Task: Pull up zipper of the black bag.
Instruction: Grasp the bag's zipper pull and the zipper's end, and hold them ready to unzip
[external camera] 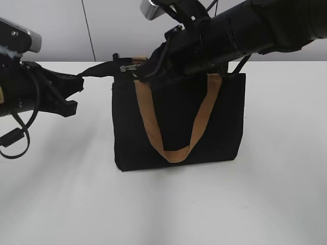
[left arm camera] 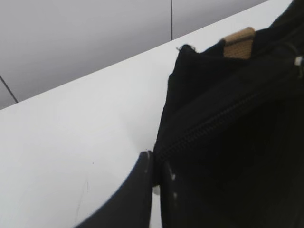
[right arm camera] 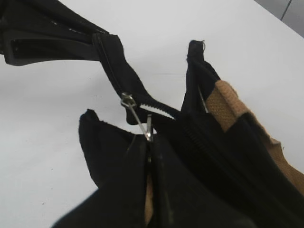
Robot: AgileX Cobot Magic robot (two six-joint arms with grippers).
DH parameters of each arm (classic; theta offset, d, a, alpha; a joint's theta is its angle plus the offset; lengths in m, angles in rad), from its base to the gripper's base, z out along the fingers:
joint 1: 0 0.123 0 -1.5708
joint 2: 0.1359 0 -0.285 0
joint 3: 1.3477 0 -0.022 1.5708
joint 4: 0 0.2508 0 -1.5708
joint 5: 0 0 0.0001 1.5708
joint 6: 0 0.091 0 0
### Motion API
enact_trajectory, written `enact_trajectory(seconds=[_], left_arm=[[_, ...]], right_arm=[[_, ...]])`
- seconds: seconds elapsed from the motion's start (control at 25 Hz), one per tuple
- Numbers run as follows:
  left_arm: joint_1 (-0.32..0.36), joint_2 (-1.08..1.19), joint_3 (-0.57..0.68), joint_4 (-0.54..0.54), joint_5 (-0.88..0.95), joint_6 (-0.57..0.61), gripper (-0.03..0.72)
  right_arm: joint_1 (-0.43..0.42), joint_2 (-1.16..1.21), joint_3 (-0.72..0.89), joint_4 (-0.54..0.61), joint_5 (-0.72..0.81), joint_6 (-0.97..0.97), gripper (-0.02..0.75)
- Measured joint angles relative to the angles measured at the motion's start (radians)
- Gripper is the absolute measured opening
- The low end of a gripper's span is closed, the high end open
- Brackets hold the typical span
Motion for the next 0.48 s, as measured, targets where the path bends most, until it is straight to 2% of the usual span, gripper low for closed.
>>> enact_trajectory(seconds=[0.48], left_arm=[[-0.003, -0.009, -0.001, -0.015, 0.109, 0.000, 0.003]], right_arm=[[0.002, -0.001, -0.001, -0.072, 0.000, 0.012, 0.001]])
